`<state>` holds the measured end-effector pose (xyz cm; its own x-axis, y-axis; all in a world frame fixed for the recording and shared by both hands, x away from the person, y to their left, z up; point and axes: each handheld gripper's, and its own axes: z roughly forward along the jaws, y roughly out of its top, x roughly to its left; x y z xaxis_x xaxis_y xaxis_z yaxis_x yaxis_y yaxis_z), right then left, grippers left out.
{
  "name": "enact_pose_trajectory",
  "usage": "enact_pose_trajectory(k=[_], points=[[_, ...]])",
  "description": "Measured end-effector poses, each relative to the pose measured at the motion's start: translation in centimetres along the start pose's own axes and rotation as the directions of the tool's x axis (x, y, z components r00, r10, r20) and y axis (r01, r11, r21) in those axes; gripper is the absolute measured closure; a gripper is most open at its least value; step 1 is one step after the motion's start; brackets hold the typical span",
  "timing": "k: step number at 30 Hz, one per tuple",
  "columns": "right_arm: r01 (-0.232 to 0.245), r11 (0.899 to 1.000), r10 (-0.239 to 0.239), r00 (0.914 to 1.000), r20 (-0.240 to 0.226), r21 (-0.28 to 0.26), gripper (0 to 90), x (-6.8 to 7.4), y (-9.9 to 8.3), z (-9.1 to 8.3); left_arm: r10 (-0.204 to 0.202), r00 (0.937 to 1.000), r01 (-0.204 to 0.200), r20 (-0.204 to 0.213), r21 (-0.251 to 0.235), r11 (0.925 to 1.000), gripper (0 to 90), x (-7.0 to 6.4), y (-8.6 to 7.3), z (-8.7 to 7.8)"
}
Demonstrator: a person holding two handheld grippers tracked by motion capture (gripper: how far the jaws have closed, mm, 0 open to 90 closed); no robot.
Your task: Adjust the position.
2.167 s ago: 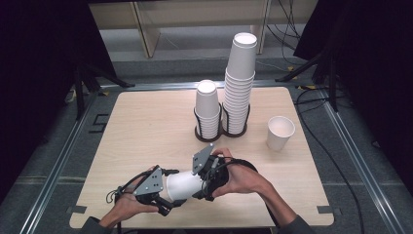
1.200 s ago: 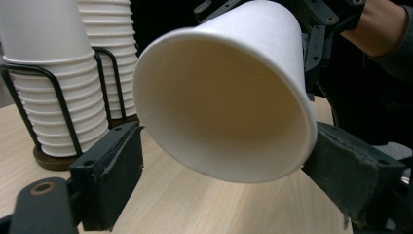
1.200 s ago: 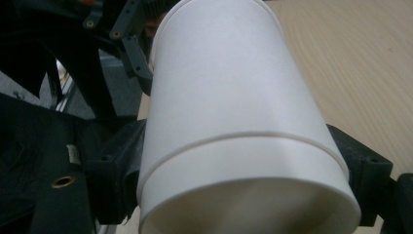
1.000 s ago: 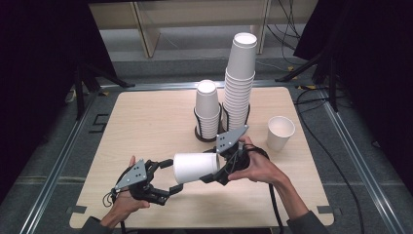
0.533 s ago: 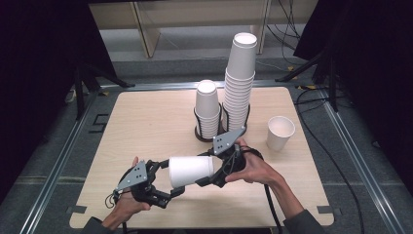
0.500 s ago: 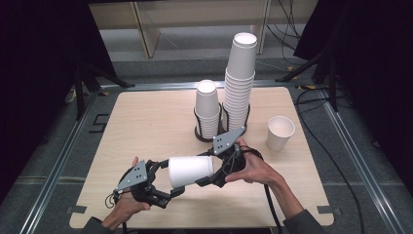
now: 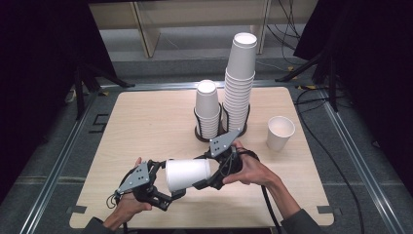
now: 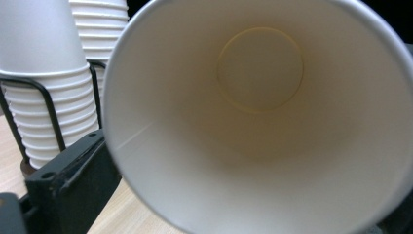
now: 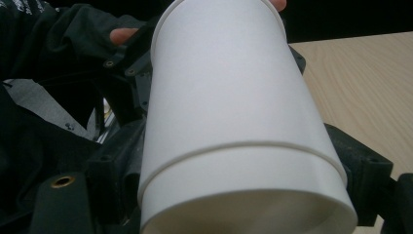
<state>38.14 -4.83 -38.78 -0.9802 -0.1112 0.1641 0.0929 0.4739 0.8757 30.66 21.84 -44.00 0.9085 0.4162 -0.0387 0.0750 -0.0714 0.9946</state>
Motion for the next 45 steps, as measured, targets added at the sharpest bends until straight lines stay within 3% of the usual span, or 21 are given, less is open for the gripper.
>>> enact_pose_trajectory(k=[10,22,25,26,28,30,31,34,36,37,40,42,45], points=[[0.002,1.000,-0.001,0.9999,-0.015,0.012,20.9,-0.2,-0.4,0.3,-0.023,0.9995,0.023,0.020,-0.017,0.9996,2.3,0.1,0.1,-0.2],[0.000,0.999,0.001,0.9995,-0.032,0.039,21.7,-0.4,-0.9,0.5,0.005,0.9977,-0.009,0.067,0.057,0.9983,6.8,0.5,0.3,-0.4],[-0.001,0.997,0.002,0.9999,-0.017,0.080,20.7,-0.2,-0.8,0.5,0.011,0.9968,-0.016,0.079,0.065,0.9978,7.0,0.5,0.2,-0.2],[0.005,0.994,-0.005,1.0000,0.002,0.108,19.4,0.0,-0.8,0.5,0.029,0.9976,-0.035,0.063,0.109,0.9934,7.1,0.5,0.4,-0.3],[-0.001,0.980,-0.012,0.9978,0.065,0.201,15.9,0.4,-0.6,0.4,0.040,0.9969,-0.048,0.068,0.126,0.9908,7.2,0.5,0.2,-0.2],[0.025,0.969,-0.050,0.9940,0.097,0.247,16.4,0.7,-0.3,0.2,0.050,0.9971,-0.059,0.058,0.165,0.9845,7.2,0.4,0.2,-0.1],[0.013,0.961,-0.047,0.9919,0.118,0.278,16.2,1.1,-0.1,0.0,0.049,0.9972,-0.058,0.056,0.169,0.9839,7.2,0.4,0.1,0.0],[0.055,0.929,-0.122,0.9791,0.163,0.365,16.2,1.7,0.5,0.4,0.070,0.9962,-0.079,0.052,0.213,0.9737,7.2,0.3,0.0,0.2],[0.055,0.918,-0.134,0.9748,0.178,0.392,16.1,2.1,0.8,0.8,0.071,0.9957,-0.082,0.059,0.211,0.9739,7.2,0.2,-0.2,0.4],[0.059,0.914,-0.142,0.9730,0.182,0.401,16.1,2.2,0.9,1.1,0.078,0.9957,-0.088,0.050,0.237,0.9675,7.2,0.2,-0.1,0.4],[0.080,0.887,-0.182,0.9657,0.185,0.455,16.2,2.5,1.1,2.0,0.085,0.9949,-0.095,0.054,0.240,0.9661,7.2,0.1,-0.2,0.5],[0.076,0.875,-0.187,0.9642,0.188,0.477,16.2,2.7,1.2,2.5,0.100,0.9938,-0.109,0.048,0.269,0.9569,7.2,0.1,-0.1,0.5],[0.094,0.852,-0.227,0.9529,0.201,0.515,16.2,2.8,1.3,3.3,0.096,0.9942,-0.105,0.049,0.268,0.9578,7.2,0.0,-0.2,0.6]])
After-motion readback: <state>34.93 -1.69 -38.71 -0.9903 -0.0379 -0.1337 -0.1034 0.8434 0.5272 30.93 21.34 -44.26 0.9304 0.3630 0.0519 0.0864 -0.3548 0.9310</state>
